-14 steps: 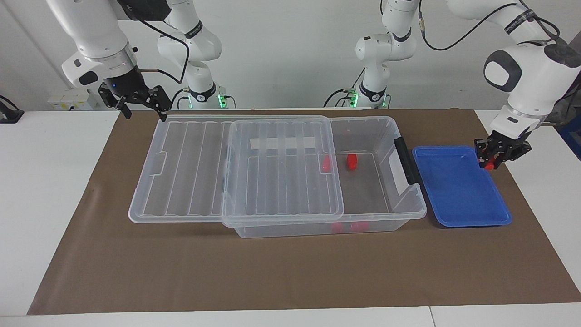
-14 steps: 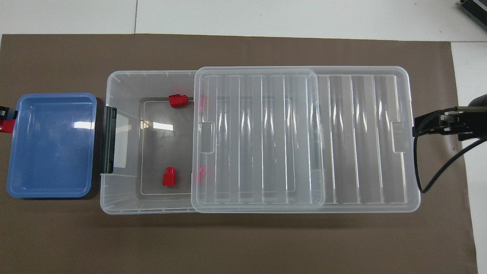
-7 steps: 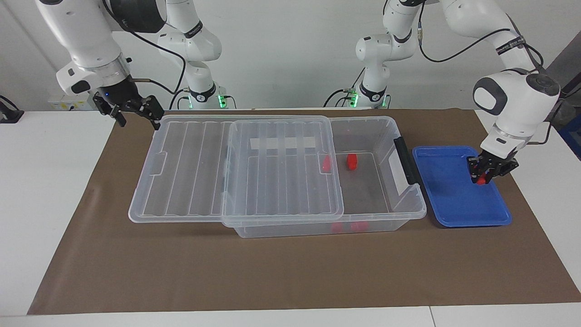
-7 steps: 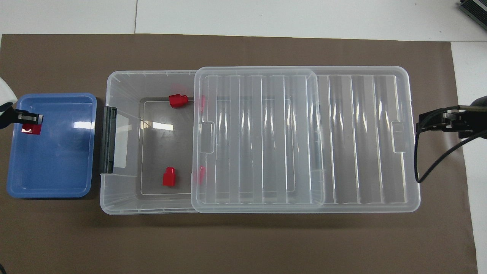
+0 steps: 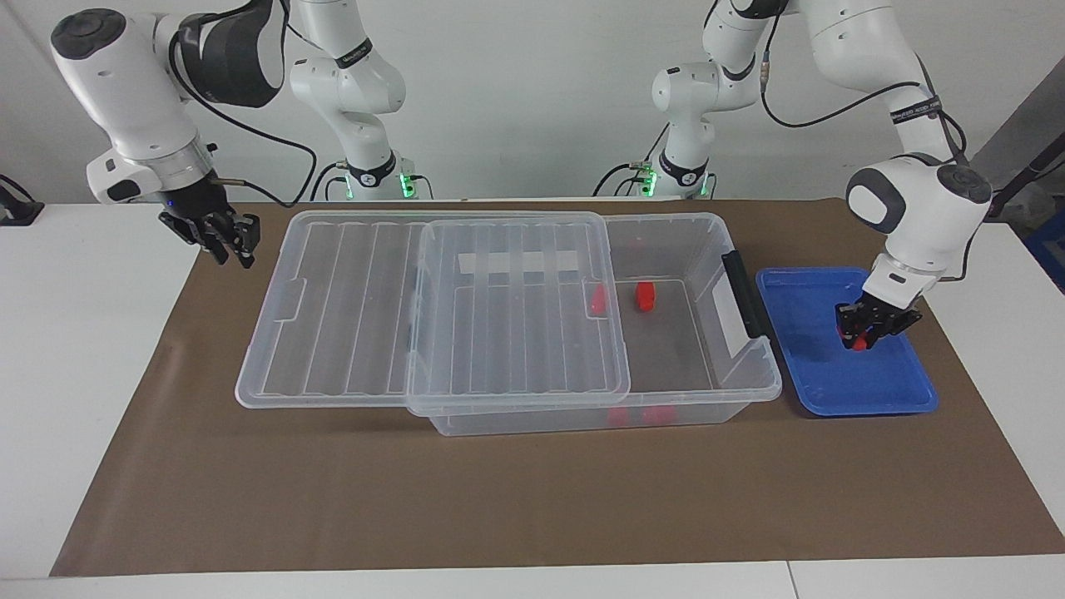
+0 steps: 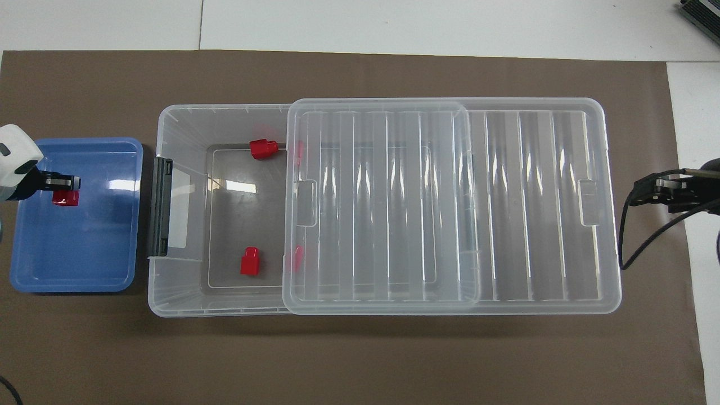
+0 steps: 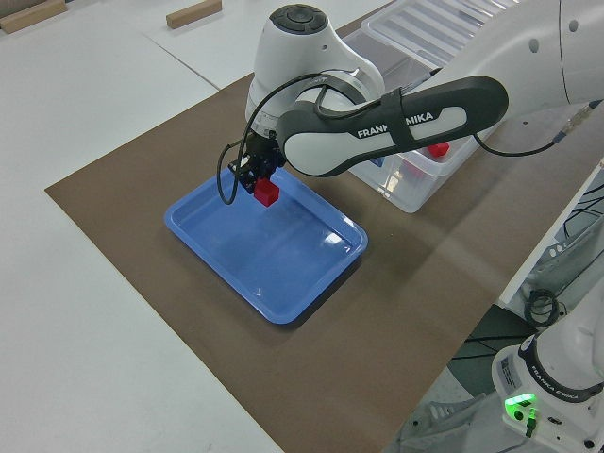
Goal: Place red block in blue tray from box
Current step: 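Lower the red block into the blue tray and open the left gripper, then slide the clear lid back over the box with the right gripper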
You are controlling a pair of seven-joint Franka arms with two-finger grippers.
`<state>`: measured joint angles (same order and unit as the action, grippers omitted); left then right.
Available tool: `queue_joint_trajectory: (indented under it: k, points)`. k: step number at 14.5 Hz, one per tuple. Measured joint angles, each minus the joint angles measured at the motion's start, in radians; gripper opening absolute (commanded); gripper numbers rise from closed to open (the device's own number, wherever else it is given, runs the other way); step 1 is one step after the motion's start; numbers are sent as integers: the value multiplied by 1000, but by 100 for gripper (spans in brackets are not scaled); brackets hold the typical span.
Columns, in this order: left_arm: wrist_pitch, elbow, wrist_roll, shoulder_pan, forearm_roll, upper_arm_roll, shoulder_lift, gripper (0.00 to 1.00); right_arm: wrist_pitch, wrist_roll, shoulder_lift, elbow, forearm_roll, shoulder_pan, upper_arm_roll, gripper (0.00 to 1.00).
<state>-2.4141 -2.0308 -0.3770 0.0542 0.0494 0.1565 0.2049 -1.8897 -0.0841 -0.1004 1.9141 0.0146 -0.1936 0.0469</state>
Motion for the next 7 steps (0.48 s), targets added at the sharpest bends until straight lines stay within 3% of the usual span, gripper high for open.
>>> queue_joint_trajectory:
  k: [7]
  points:
    - [-71,-35,3,3,98,-1,33,0,-251,0,18,119,0,-34,4,0]
